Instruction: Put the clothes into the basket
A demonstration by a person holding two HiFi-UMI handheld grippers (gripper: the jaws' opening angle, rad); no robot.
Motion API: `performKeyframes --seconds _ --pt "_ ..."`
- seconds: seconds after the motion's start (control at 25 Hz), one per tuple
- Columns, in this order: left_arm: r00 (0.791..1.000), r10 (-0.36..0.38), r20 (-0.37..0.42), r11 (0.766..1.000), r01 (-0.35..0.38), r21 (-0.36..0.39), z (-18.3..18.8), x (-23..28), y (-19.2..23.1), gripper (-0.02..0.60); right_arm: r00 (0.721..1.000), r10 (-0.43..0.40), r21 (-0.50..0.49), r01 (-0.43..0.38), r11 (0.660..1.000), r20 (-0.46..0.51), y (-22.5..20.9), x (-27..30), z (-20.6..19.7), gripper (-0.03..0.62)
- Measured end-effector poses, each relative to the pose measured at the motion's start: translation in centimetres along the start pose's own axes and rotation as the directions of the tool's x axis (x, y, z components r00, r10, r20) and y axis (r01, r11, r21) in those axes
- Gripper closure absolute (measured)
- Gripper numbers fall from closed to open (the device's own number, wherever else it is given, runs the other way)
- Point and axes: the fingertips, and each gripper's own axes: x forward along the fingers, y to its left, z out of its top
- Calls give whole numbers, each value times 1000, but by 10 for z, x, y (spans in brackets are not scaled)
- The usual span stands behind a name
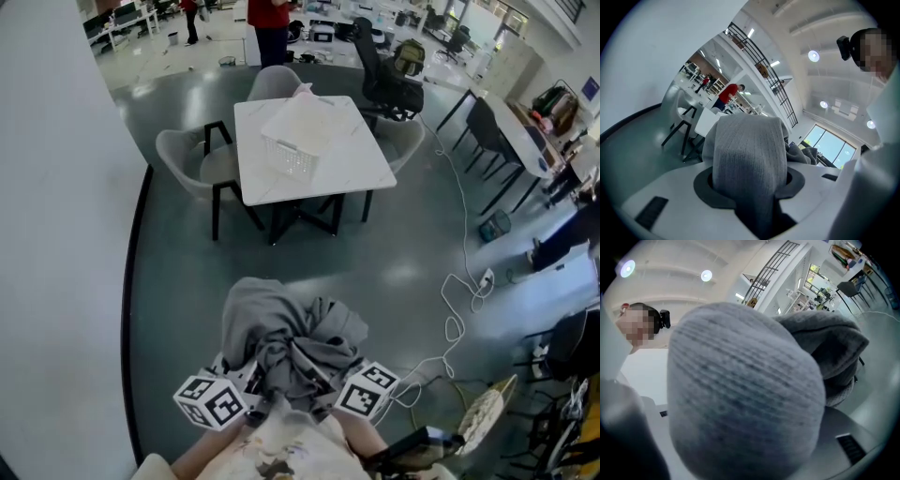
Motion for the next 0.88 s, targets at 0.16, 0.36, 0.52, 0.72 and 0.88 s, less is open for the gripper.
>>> performKeyframes --seconds 0.16,0.36,0.52,0.72,0.88 --pt "1000 -6 3 1000 6 -8 0 -6 5 395 1000 0 -3 0 1000 2 6 3 -6 350" --pt "1000 -10 -11 1000 10 -26 1 0 8 396 1000 -21 8 21 1000 -3 -1 7 -4 350" --pt "1000 -8 -22 999 8 -34 4 14 13 396 999 -46 17 46 999 -13 -15 12 1 350" --pt "999 0 -33 1000 -1 -28 17 39 22 395 999 -36 39 37 999 -4 -30 31 18 350" --pt "999 25 -21 999 -26 -42 37 69 32 396 999 -18 53 19 998 -31 -49 58 41 350"
